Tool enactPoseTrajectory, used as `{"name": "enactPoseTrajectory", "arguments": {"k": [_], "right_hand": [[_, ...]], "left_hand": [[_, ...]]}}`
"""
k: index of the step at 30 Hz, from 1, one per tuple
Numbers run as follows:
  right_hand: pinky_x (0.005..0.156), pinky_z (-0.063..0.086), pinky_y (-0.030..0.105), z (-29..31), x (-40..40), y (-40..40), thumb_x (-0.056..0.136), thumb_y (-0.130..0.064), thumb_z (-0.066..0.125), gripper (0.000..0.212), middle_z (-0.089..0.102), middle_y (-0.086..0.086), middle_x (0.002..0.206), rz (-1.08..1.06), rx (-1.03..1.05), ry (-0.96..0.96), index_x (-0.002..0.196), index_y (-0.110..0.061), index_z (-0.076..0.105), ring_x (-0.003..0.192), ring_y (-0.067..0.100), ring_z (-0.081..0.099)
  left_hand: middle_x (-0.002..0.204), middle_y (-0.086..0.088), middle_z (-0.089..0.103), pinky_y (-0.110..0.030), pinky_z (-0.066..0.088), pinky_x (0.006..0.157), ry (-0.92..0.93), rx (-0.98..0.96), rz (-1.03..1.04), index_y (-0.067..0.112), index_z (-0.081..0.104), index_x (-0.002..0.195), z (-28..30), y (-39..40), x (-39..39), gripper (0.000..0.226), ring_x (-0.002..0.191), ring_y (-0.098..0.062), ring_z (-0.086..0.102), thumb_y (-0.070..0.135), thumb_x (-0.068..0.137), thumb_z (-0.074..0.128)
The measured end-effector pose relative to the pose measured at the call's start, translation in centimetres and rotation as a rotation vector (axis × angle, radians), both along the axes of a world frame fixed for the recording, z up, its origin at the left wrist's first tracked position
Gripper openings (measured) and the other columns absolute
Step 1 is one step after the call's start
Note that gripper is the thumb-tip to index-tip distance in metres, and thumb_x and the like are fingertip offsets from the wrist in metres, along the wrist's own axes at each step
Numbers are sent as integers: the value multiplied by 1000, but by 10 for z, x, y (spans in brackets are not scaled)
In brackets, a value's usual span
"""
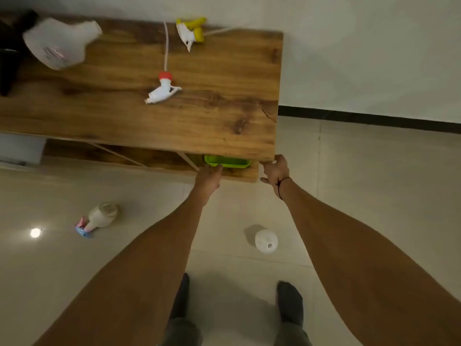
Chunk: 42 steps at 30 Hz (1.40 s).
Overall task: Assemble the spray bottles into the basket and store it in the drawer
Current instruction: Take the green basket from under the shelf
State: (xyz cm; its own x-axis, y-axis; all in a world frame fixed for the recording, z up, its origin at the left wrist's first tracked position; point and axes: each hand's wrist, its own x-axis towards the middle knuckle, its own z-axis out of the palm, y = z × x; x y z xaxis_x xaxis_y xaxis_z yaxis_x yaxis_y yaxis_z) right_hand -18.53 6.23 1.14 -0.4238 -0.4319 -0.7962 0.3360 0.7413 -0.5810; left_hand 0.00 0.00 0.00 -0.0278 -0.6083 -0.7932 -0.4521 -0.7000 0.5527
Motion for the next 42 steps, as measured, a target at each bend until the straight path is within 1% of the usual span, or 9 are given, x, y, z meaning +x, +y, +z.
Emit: {"name": "enactPoseTrajectory", "arguments": {"k": [3, 8, 12, 15, 18, 21, 27, 34, 42], "right_hand": [[101, 57, 52, -43, -3, -25, 99, -22, 59, 43, 55, 9, 143, 74, -12, 9, 140, -17, 48, 124, 30, 59], [114, 46, 46, -95, 2, -54, 112, -23, 38, 30, 53, 10, 149, 121, 41, -128, 130, -13, 59, 139, 32, 50], [103, 55, 45, -123, 10, -62, 92, 3, 65, 34, 57, 22, 141, 412, 101, 301, 125, 0, 60, 118, 36, 62], [104, 52, 42, -123, 1, -45, 90, 0, 66, 60, 51, 22, 145, 365, 112, 336, 145, -7, 43, 128, 38, 56], [81, 61, 49, -111, -1, -15, 93, 1, 49, 30, 49, 17, 137, 144, 77, 174, 119, -14, 44, 113, 39, 54], [49, 63, 45, -91, -5, 28, 101, 3, 42, 22, 45, 12, 133, 23, 81, 25, 114, -14, 45, 115, 40, 52], [64, 66, 45, -45, -25, 115, 90, 11, 53, 38, 43, 15, 136, 18, 57, 1, 112, -16, 38, 117, 43, 56], [65, 64, 58, 43, -79, 170, 94, 2, 56, 51, 48, 11, 132, 6, 99, -4, 130, -26, 32, 111, 34, 60], [53, 61, 42, 139, -112, 186, 96, 3, 51, 44, 52, 15, 140, 121, 70, 103, 122, -28, 33, 120, 41, 61]], "left_hand": [[163, -15, 37, -48, 48, 116, -43, -43, 38, 8, 19, 164, -46, -13, -6, 81, 144, -33, 49, 38, 103, 62], [160, -12, 43, -37, 46, 114, -69, -98, 89, 15, 25, 164, -93, -26, -12, 72, 142, -34, 50, 39, 105, 58], [155, -11, 49, -33, 41, 97, -67, -164, 94, 14, 25, 163, -113, -30, -17, 69, 139, -34, 51, 36, 106, 57], [150, -10, 51, -41, 49, 110, -35, -117, 111, 12, 32, 154, -112, -24, -23, 61, 131, -31, 55, 35, 105, 59], [131, 0, 51, -50, 52, 110, -8, -94, 89, 17, 35, 149, -108, -7, -26, 51, 116, -26, 53, 32, 106, 57], [126, 10, 45, -52, 58, 92, 49, -73, 48, 29, 37, 151, -86, 16, -31, 45, 115, -23, 50, 34, 109, 51], [161, 8, 43, -55, 64, 87, 259, 78, -14, 36, 45, 151, -28, 74, -42, 52, 135, -28, 58, 57, 103, 52], [157, 1, 51, -54, 65, 88, 310, 116, -93, 35, 50, 147, 54, 131, -70, 51, 136, -31, 58, 61, 103, 47], [144, 6, 54, -53, 65, 88, 357, 27, -192, 35, 55, 135, 153, 159, -79, 39, 118, -15, 63, 57, 104, 47]]}}
